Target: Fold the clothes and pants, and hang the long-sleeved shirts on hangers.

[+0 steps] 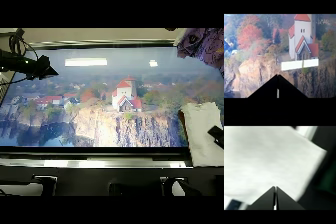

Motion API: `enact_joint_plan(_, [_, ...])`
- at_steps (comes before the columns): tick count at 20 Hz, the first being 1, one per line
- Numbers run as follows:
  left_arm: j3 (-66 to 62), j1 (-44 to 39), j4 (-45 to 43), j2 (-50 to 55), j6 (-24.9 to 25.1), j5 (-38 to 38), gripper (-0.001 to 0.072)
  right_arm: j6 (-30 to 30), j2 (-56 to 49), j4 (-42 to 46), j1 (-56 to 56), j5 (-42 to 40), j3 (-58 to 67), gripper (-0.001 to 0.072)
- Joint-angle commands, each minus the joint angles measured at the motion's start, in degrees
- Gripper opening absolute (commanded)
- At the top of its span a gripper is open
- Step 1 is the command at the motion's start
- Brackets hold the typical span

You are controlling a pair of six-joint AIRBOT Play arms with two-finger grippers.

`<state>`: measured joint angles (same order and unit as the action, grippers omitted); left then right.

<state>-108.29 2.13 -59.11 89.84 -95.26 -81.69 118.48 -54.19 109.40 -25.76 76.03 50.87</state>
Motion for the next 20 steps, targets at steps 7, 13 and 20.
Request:
enact_joint_plan(7, [11.72, -4.72, -21.7, -12.17, 7.02, 8.66, 0.0016, -24.65, 0.7, -27.54, 30.36, -19.26, 5.73, 0.0032])
enact_joint_plan(13, [24.98, -4.72, -23.54, -23.19, 8.52, 18.84, 0.0018, -24.61, 2.36, -27.87, 41.42, -24.06, 5.77, 0.0034])
enact_joint_plan(20, [24.98, -4.72, -23.65, -22.91, 8.31, 18.32, 0.0021, -24.63, 2.64, -27.76, 41.31, -24.06, 5.77, 0.0034])
